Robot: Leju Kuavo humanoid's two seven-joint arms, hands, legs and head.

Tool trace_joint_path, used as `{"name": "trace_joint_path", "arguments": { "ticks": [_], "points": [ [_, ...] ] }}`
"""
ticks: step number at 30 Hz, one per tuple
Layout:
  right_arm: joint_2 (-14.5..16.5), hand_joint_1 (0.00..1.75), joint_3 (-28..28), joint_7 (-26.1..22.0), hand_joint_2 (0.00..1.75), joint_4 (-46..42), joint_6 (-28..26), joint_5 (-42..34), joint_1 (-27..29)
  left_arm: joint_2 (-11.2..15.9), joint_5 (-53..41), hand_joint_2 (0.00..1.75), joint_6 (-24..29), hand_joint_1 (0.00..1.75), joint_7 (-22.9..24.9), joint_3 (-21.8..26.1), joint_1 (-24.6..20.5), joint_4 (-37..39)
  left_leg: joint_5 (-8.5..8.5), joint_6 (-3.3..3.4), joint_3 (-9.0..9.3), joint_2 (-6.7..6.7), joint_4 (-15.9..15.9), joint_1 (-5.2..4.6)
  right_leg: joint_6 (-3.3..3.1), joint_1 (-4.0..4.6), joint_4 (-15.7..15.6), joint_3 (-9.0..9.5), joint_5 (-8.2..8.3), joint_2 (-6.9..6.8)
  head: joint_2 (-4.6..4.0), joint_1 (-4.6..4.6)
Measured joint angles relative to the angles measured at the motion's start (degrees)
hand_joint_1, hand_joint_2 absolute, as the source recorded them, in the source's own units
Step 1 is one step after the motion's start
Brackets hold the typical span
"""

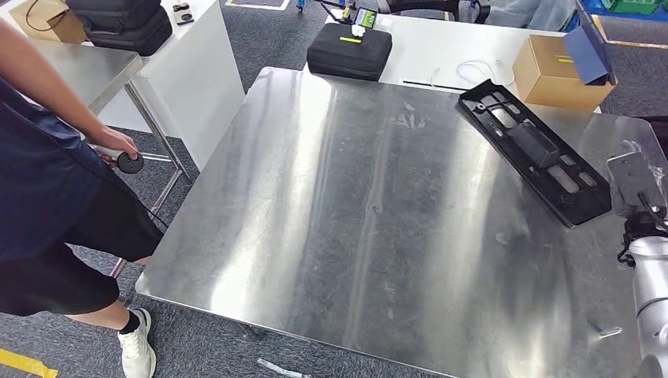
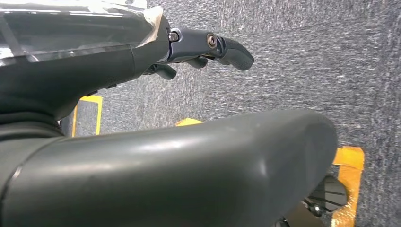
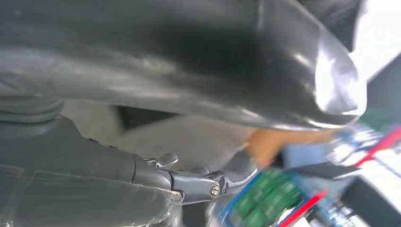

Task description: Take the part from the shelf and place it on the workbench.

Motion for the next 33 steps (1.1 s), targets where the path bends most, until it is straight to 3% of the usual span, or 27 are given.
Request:
{"name": "trace_joint_path", "arguments": {
  "ticks": [3, 9, 14, 18, 22, 26, 28, 30, 32, 33],
  "points": [
    [0.9, 0.0, -2.2, -1.0, 0.0, -5.9, 9.1, -11.4, 3.5, 0.0, 0.3, 0.0, -0.1, 0.0, -0.4, 0.0, 0.0, 0.0, 0.0, 0.0, 0.06, -0.04, 0.0, 0.01, 0.0, 0.02, 0.0, 0.02, 0.0, -0.02, 0.0, 0.0],
    [1.6, 0.0, -4.4, -0.5, 0.0, -13.0, 14.6, -18.7, 7.6, 0.0, 0.6, 0.0, -0.3, 0.0, -0.5, 0.0, 0.0, 0.0, -0.02, 0.0, 0.05, -0.01, 0.0, 0.0, 0.0, 0.0, 0.0, 0.04, 0.0, -0.01, 0.0, 0.01],
    [2.0, 0.0, -5.1, 0.1, 0.0, -23.1, 24.5, -35.0, 15.0, 0.1, 1.3, 0.0, -0.8, 0.0, -0.9, 0.2, 0.0, 0.0, -0.07, 0.02, 0.06, -0.27, 0.2, -0.09, 0.01, -0.08, -0.1, 0.22, -0.01, -0.24, 0.0, 0.01],
    [3.1, 0.0, -4.2, 0.1, 0.0, -36.5, 25.2, -39.6, 23.7, 0.1, 1.5, 0.0, -0.8, 0.0, -1.0, 0.4, 0.0, 0.0, -0.18, 0.2, 0.01, -0.28, 0.3, -0.18, 0.02, -0.21, 0.0, 0.25, 0.0, -0.29, 0.0, -0.02],
    [4.4, 0.0, -1.1, -1.3, 0.0, -49.5, 22.8, -37.5, 29.9, 0.1, 1.8, 0.0, -0.8, 0.0, -0.9, 0.8, 0.0, 0.0, -0.31, 0.49, 0.0, -0.21, 0.7, -0.36, 0.16, -0.36, -0.1, 0.35, 0.1, -0.2, 0.0, -0.01],
    [5.3, 0.0, 1.3, -1.6, 0.0, -58.1, 21.2, -36.3, 32.4, 0.0, 2.0, 0.0, -0.7, 0.0, -0.8, 0.9, -0.2, 0.0, 0.81, 1.32, 0.51, 0.02, -0.5, -0.16, 0.9, -0.35, -0.3, 0.35, 0.23, -0.21, 0.0, -0.02],
    [5.4, 0.0, 1.8, -2.6, 0.0, -60.4, 20.6, -35.4, 32.8, -0.1, 2.0, 0.0, -0.7, 0.0, -0.7, 0.9, -0.2, 0.0, 1.8, 1.7, 1.0, 0.34, -1.6, 0.3, 0.83, -0.26, 3.0, -1.2, -1.73, -0.35, 0.0, 0.15],
    [5.8, 0.0, 2.5, -4.5, 0.0, -62.6, 19.5, -33.2, 33.7, -0.1, 2.1, 0.0, -0.6, 0.0, -0.5, 1.0, -0.2, 0.0, 2.03, 1.8, 1.01, 0.61, -1.7, 0.4, 0.73, -0.46, 10.3, -4.32, -4.81, -0.39, 0.0, 0.27],
    [6.6, 0.0, 3.7, -6.2, 0.0, -65.7, 17.8, -30.7, 35.5, -0.2, 2.1, 0.0, -0.6, 0.0, -0.2, 1.1, -0.2, 0.0, 1.97, 1.69, 1.0, 0.74, -1.6, 0.66, 1.44, -0.87, 15.0, -6.26, -5.81, -0.42, 0.0, 0.29],
    [7.0, 0.0, 4.5, -7.1, 0.0, -67.5, 16.9, -29.4, 36.3, -0.2, 2.1, 0.0, -0.6, 0.0, -0.1, 1.1, -0.2, 0.0, 1.86, 1.49, 1.0, 0.75, -1.5, 0.9, 2.19, -1.17, 14.1, -5.74, -4.96, -0.48, 0.0, 0.28]
  ]
}}
